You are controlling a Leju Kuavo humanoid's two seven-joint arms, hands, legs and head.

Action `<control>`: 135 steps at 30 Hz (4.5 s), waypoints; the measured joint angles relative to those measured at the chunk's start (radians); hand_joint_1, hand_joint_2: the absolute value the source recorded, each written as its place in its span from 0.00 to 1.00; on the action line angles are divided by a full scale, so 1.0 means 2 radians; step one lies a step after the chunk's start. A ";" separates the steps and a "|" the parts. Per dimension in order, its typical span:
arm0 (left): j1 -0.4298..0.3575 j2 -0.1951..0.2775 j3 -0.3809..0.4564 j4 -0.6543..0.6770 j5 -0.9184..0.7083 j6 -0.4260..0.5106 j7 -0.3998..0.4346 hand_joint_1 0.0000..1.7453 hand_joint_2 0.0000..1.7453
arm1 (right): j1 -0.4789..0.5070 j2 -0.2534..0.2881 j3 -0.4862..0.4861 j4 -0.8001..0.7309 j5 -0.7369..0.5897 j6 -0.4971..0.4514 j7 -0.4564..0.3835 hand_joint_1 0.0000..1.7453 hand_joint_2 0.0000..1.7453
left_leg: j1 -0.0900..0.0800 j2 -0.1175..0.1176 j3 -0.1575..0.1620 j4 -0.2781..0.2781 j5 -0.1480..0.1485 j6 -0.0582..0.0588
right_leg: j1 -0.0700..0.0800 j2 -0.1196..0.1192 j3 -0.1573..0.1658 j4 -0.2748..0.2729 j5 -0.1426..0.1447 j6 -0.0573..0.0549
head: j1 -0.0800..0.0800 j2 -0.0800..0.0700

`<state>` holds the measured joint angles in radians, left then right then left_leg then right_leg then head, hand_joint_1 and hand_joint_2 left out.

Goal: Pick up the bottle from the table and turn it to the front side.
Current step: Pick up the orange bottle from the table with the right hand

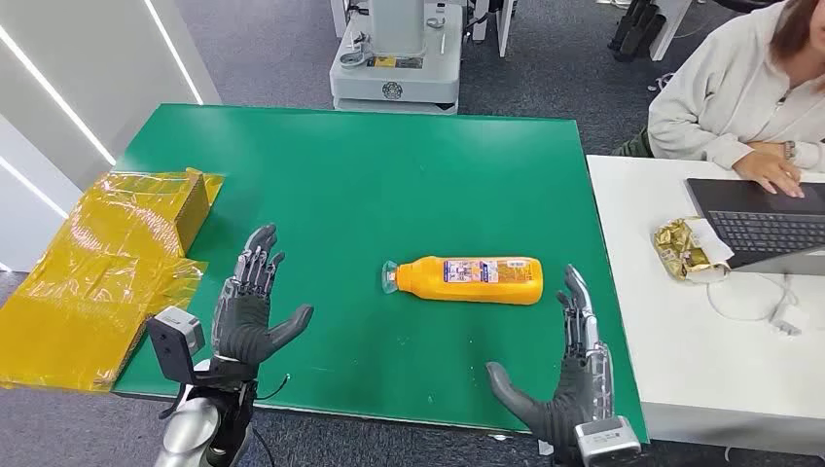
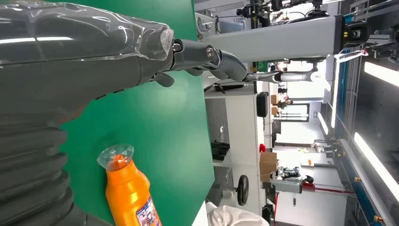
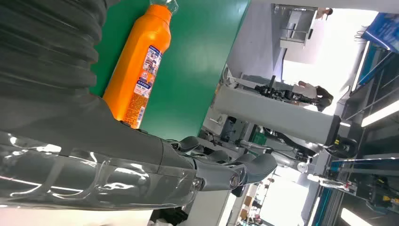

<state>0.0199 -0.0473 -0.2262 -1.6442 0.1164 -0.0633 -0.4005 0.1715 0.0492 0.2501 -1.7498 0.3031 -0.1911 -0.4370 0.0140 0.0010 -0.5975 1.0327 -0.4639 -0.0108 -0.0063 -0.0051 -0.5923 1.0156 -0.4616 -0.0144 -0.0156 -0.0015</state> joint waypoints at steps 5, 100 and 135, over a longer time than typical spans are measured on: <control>-0.021 -0.005 0.000 0.013 -0.002 -0.008 0.002 0.00 1.00 | -0.017 -0.002 -0.002 0.008 0.028 0.001 0.023 0.00 1.00 | 0.000 0.000 0.000 0.000 0.000 0.000 | 0.000 0.000 0.000 0.000 0.000 0.000 | 0.000 0.000; -0.088 0.000 -0.023 0.124 0.011 -0.032 -0.020 0.00 1.00 | -0.456 -0.253 0.279 0.482 0.109 0.194 0.170 0.00 1.00 | 0.000 0.000 -0.001 0.001 0.002 0.001 | 0.000 0.000 -0.001 0.000 0.003 0.000 | 0.000 0.000; -0.107 0.001 -0.032 0.141 0.058 -0.063 0.000 0.00 1.00 | -0.519 -0.155 0.268 0.535 0.151 0.286 0.195 0.00 1.00 | 0.000 0.000 -0.001 0.001 0.002 0.001 | 0.000 0.000 -0.001 0.000 0.003 0.000 | 0.000 0.000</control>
<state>-0.1944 -0.0460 -0.2911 -1.3615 0.2331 -0.1894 -0.4001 -0.8662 -0.2613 0.7868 -0.6801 0.6053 0.3804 -0.0460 0.0138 0.0006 -0.6004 1.0342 -0.4595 -0.0096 -0.0063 -0.0047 -0.5946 1.0164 -0.4561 -0.0144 -0.0157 -0.0015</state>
